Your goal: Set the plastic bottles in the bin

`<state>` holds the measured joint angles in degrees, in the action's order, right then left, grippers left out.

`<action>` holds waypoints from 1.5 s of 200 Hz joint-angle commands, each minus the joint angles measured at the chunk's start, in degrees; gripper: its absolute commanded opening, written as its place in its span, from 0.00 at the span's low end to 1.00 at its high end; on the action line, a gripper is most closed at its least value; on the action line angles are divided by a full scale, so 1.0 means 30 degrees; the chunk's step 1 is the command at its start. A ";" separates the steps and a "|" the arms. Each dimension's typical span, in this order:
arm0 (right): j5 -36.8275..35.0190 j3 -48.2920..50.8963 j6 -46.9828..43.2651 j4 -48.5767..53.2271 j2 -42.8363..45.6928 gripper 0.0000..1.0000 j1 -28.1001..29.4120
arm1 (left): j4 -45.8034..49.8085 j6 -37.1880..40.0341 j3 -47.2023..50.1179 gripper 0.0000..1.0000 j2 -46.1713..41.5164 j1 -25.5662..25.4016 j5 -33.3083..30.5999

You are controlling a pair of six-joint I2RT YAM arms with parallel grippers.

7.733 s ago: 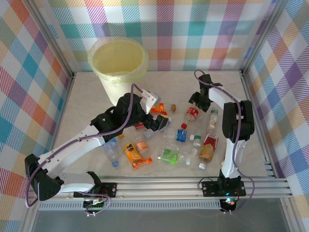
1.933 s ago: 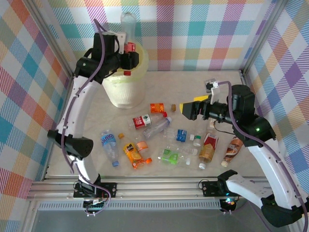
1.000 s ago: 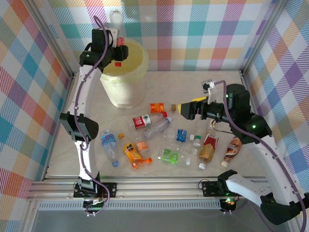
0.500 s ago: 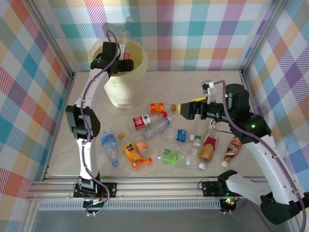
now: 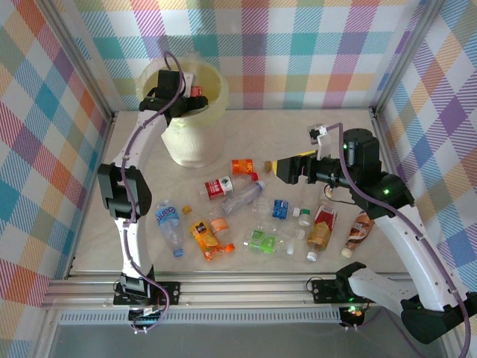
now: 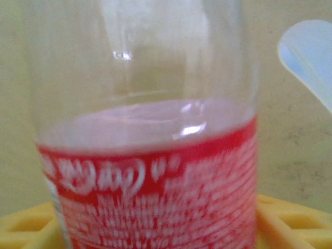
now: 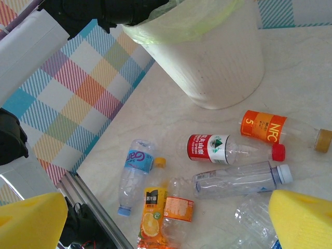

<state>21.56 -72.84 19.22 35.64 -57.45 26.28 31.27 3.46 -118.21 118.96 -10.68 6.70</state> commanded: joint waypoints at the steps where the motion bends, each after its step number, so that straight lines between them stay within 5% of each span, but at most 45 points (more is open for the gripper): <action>1: 0.0166 0.0197 0.0257 -0.0402 0.0137 1.00 0.0116 | -0.0280 -0.0303 0.0202 0.72 -0.0908 0.0160 0.0429; 151: -0.3068 0.2829 0.1577 0.0293 0.0214 1.00 0.0116 | 0.0198 -0.1561 0.1279 0.78 -0.6758 0.0161 0.2065; 231: -0.5346 0.3944 0.3796 0.0868 -0.1260 0.99 0.0116 | 0.1384 -0.1546 0.8574 0.88 -1.4221 -0.2288 0.6299; 260: -0.5683 0.4262 0.6224 -0.0076 -0.2287 0.99 0.0116 | 0.1740 -0.1341 1.1215 1.00 -1.6462 -0.3216 0.7503; 300: -0.6133 0.4650 1.0672 -0.1904 -0.4229 1.00 0.0119 | 0.0780 -0.1423 1.4630 1.00 -1.9035 -0.3723 1.0410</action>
<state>4.64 -59.83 40.10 34.79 -67.11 26.28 35.59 -0.62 -78.76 65.71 -20.67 30.76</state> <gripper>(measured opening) 0.996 0.997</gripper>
